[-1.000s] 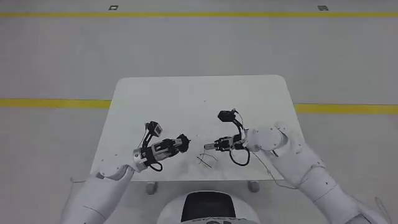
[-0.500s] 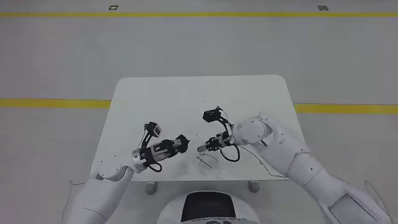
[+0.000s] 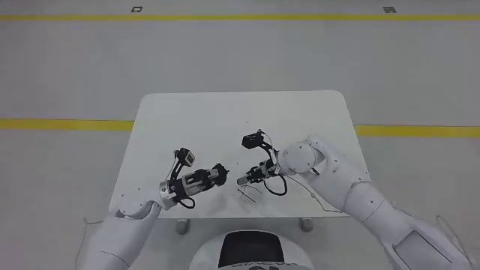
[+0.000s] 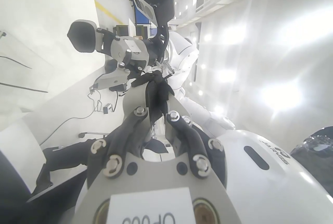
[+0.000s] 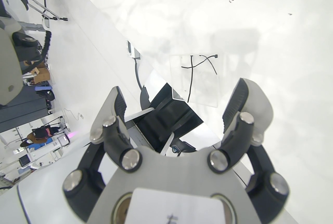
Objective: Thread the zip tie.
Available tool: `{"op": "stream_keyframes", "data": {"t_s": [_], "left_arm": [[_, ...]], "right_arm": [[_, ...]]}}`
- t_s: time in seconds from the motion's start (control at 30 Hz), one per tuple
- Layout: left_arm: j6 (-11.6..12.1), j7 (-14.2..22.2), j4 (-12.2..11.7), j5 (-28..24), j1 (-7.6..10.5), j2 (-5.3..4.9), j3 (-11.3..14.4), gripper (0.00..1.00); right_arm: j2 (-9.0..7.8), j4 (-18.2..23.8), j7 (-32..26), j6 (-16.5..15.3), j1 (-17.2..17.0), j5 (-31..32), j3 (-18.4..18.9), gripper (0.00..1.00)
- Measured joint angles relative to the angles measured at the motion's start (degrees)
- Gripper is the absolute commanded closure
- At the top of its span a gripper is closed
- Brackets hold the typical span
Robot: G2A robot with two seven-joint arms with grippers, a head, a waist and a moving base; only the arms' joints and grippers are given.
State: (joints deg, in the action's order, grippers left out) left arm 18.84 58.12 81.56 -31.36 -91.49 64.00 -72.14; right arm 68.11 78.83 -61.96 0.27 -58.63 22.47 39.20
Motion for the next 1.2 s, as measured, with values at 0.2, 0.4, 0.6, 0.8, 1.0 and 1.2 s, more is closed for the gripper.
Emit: {"op": "stream_keyframes", "data": {"t_s": [0.2,0.4,0.6,0.8,1.0,1.2], "left_arm": [[-0.1,-0.4,-2.0,0.3,0.25,-0.4,-0.2,1.0],[0.3,2.1,-3.9,-2.4,0.07,-1.12,-2.4,1.0],[0.3,2.5,-4.5,-2.7,0.38,-1.4,-3.1,1.0],[0.3,2.5,-4.5,-2.7,0.37,-1.39,-3.1,1.0],[0.3,2.5,-4.5,-2.7,0.37,-1.39,-3.1,1.0],[0.3,2.5,-4.5,-2.7,0.37,-1.39,-3.1,1.0]], "right_arm": [[0.0,0.0,0.0,0.0,0.0,0.0,0.0,0.0],[0.0,0.0,0.0,0.0,0.0,0.0,0.0,0.0],[0.25,0.3,0.5,-0.7,-0.2,1.2,-1.1,0.0],[1.94,-1.7,-2.2,-0.5,2.5,2.2,-4.9,0.0],[3.79,-4.7,-3.7,-1.2,4.8,2.2,-8.3,0.0],[3.83,-4.8,-3.8,-1.3,4.9,2.3,-8.4,0.0]]}}
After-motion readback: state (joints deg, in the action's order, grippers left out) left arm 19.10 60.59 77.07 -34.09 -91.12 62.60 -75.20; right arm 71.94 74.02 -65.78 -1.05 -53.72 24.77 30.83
